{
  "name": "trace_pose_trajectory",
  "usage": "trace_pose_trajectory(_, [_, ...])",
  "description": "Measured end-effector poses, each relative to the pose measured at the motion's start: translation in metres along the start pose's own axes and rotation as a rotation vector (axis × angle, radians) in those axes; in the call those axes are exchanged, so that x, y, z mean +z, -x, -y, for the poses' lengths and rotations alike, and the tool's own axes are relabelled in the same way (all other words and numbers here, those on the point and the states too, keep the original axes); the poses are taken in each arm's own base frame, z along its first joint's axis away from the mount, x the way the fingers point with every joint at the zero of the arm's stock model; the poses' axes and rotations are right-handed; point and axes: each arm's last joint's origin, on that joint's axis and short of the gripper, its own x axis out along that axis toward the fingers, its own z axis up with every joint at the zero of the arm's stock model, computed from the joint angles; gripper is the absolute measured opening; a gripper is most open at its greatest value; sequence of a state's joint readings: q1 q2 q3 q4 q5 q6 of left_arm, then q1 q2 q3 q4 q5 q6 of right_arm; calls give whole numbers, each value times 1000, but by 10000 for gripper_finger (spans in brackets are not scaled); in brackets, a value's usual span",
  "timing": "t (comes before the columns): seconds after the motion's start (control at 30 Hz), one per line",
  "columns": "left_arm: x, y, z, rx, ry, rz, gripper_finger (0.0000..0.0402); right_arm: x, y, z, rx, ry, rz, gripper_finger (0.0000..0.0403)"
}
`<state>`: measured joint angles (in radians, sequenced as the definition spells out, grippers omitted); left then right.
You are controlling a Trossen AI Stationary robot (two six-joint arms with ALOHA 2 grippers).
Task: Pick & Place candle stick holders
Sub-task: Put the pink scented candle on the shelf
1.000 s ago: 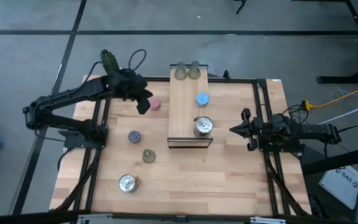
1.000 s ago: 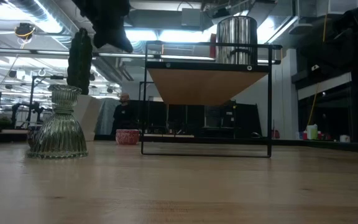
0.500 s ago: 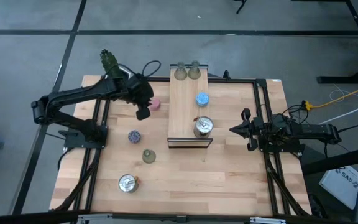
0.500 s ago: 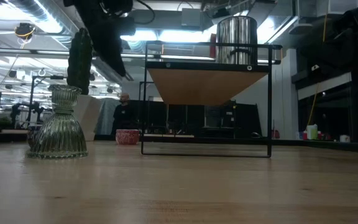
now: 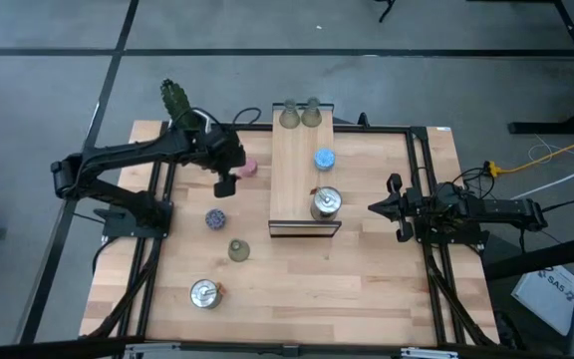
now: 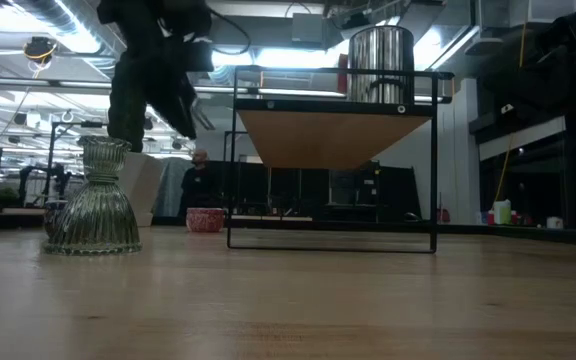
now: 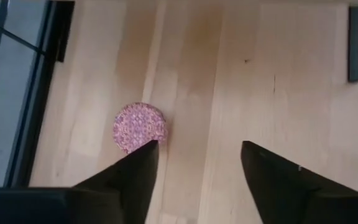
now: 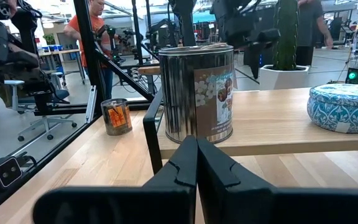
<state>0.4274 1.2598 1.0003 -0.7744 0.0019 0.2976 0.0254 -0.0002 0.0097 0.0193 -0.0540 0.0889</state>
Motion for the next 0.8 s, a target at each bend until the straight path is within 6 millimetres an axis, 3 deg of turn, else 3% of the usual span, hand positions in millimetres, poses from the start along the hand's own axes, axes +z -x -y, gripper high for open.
trace_pose_trajectory(0.4, [-14,-19,3,34,-50,-29,332,0,0,0,0,0,0,5])
trace_pose_trajectory(0.8, [-16,-22,-2,212,-55,-56,393,0,0,0,0,0,0,5])
